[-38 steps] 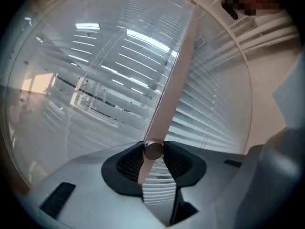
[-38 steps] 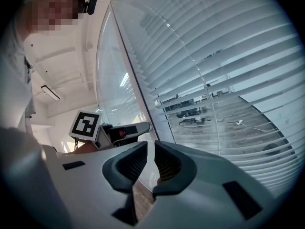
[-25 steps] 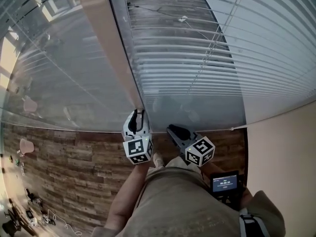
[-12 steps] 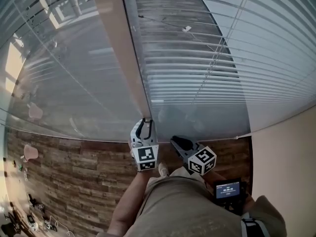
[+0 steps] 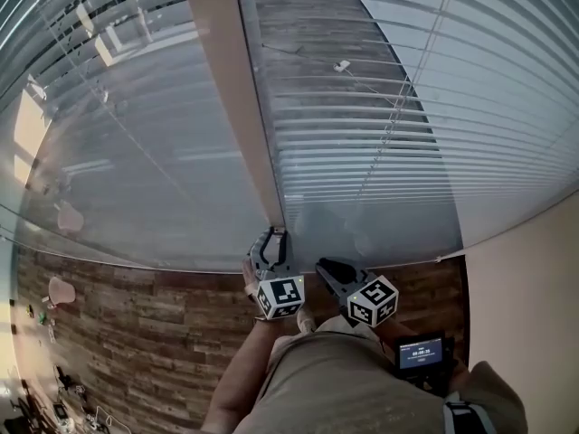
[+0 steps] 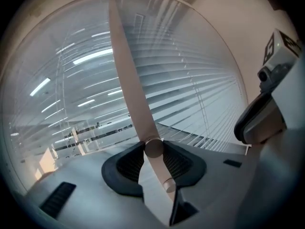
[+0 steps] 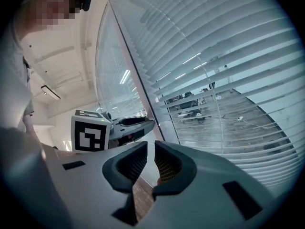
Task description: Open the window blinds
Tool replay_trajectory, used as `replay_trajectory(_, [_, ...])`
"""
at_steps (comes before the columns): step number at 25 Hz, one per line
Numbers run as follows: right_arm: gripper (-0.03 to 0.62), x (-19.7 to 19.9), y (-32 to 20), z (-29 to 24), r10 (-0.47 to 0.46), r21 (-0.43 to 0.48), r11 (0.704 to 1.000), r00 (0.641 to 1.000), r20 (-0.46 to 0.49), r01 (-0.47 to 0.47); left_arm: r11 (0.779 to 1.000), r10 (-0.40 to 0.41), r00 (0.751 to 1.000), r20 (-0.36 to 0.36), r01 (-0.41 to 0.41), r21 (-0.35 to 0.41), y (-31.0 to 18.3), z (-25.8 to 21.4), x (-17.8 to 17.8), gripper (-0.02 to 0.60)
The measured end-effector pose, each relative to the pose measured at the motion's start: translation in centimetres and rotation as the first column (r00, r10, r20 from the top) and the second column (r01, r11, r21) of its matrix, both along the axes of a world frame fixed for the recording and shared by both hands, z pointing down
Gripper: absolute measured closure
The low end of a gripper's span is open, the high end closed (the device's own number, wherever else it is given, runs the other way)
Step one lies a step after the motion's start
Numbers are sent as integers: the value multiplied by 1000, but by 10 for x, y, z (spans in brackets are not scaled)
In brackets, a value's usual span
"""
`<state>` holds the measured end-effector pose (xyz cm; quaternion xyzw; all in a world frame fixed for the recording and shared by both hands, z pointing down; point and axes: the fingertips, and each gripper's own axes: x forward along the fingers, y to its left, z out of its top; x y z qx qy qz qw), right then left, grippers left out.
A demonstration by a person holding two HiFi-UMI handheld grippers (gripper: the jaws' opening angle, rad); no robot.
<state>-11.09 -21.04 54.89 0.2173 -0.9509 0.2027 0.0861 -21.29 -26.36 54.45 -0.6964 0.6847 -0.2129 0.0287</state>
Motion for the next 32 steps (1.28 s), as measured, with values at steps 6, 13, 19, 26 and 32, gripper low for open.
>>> replay_trajectory(6, [542,-8,-1,-2,-18,13,1000,1000,9,18,1000,21,995,93,-21,-2,0,2,3,445])
replay_trajectory(13, [542,-16,0,-13,-35,27,999,999,10,35,999,52,981,188,-50,-15,4,-3,7,445])
replay_trajectory(19, [542,-5,0,1,-27,24,999,999,20,26,998,59,955,292,-59,-10,10,15,15,445])
replay_trajectory(26, [542,-13,-6,-7,-18,20,1000,1000,16,17,996,90,895,436,-86,-28,8,4,6,446])
replay_trajectory(32, [542,0,-3,11,-6,-11,1000,1000,26,6,995,99,811,576,-91,-44,13,18,15,451])
